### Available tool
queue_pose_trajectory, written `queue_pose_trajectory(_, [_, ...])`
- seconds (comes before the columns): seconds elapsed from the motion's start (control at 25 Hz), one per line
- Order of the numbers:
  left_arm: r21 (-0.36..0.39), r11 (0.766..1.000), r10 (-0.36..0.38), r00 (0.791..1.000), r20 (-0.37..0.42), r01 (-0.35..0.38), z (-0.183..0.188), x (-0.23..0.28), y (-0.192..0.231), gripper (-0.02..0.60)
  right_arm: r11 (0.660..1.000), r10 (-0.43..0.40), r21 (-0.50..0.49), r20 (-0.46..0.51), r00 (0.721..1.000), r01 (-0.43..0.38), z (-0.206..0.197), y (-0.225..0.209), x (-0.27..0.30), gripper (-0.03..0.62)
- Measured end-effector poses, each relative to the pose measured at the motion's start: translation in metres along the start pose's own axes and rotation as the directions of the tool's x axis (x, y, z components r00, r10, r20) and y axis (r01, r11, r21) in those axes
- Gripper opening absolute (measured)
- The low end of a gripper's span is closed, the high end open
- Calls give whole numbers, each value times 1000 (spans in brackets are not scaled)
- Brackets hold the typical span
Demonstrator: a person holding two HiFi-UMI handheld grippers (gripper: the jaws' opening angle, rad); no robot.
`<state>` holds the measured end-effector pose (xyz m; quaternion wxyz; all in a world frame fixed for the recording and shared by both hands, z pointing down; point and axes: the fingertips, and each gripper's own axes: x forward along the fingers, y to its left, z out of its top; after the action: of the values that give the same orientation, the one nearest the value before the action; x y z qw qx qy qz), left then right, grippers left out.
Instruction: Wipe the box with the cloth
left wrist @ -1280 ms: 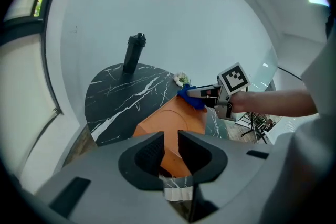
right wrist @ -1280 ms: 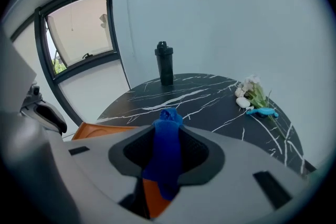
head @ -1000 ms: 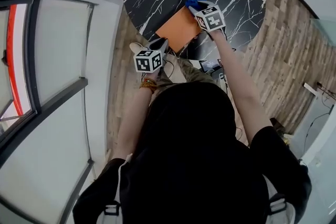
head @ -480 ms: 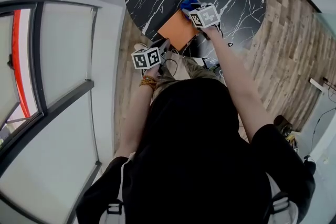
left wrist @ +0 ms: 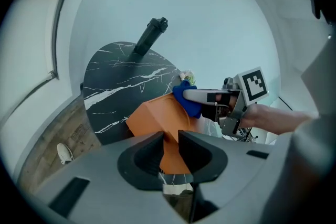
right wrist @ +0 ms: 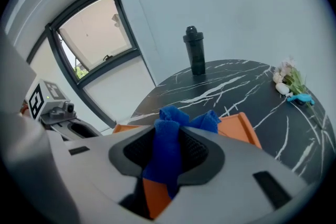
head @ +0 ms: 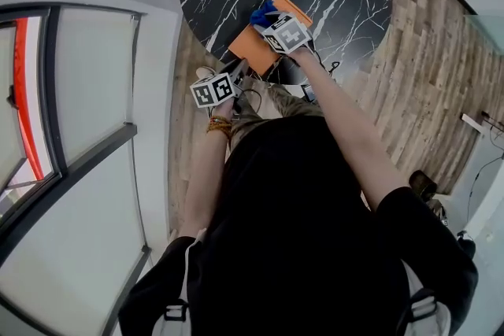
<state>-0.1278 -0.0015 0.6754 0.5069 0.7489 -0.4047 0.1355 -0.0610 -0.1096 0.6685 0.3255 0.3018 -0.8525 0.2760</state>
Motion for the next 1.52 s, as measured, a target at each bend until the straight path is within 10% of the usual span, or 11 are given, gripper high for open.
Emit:
queue_pose_trajectory(0.64, [67, 998, -17, 1000, 13, 17, -4, 0, -5, 92, 946, 301, -86, -118, 946, -312, -9, 103, 23, 117])
queue_pose_trajectory(0.8, [91, 995, -46, 999, -7, 47, -4, -4, -8, 114, 933, 359, -51, 60, 931, -356, 11, 85, 7, 118])
queue_pose_trajectory(0.96, [105, 993, -60, 998, 0, 60, 4, -5, -12, 114, 981, 177, 31, 237, 955, -189, 40, 3, -39, 118])
queue_pose_trajectory(1.16, [107, 993, -46, 999, 3, 45, 4, -4, -12, 106, 988, -117, -80, 156, 981, 130, 28, -87, -68, 118])
queue_pose_trajectory(1.52, [171, 984, -35, 998, -49, 43, 4, -2, -13, 98, 964, -169, -197, 65, 984, 178, -2, -73, -37, 117])
